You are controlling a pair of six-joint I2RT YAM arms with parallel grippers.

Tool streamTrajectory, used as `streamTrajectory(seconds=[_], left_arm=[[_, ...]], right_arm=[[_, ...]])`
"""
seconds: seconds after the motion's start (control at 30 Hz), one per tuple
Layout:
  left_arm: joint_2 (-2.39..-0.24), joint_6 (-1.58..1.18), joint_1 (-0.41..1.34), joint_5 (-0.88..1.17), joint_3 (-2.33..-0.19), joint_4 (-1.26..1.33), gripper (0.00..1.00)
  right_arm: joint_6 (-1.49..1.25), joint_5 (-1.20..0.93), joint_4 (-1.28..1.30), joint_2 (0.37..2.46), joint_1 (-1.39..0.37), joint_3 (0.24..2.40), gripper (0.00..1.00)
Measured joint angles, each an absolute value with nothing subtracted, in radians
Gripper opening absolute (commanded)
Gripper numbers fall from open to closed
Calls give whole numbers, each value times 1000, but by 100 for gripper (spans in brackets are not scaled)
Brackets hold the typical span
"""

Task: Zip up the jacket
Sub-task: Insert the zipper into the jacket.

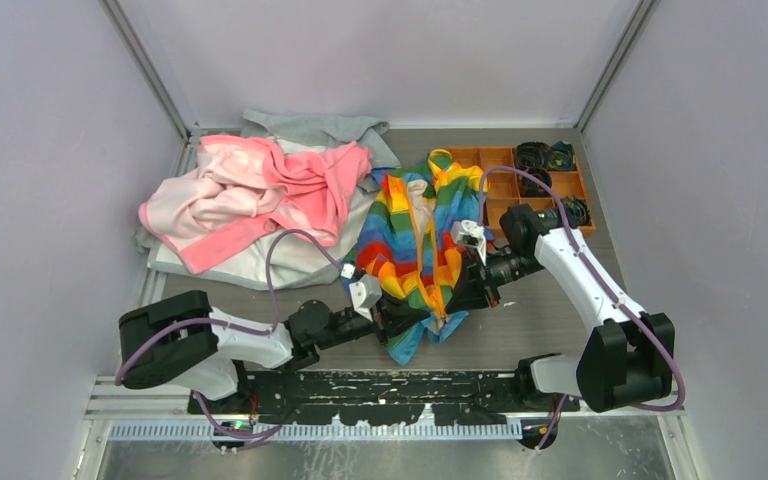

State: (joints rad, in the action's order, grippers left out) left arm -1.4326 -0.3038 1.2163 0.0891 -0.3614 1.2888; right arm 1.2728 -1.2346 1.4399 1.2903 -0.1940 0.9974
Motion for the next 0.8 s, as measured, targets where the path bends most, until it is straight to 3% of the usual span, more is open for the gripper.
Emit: streamTrajectory(seconds=[0.8], left_arm=[[-1401, -303, 1231, 9, -358, 1238, 0]], right_arm=[[1160, -1224, 1352, 1283, -192, 991, 1]])
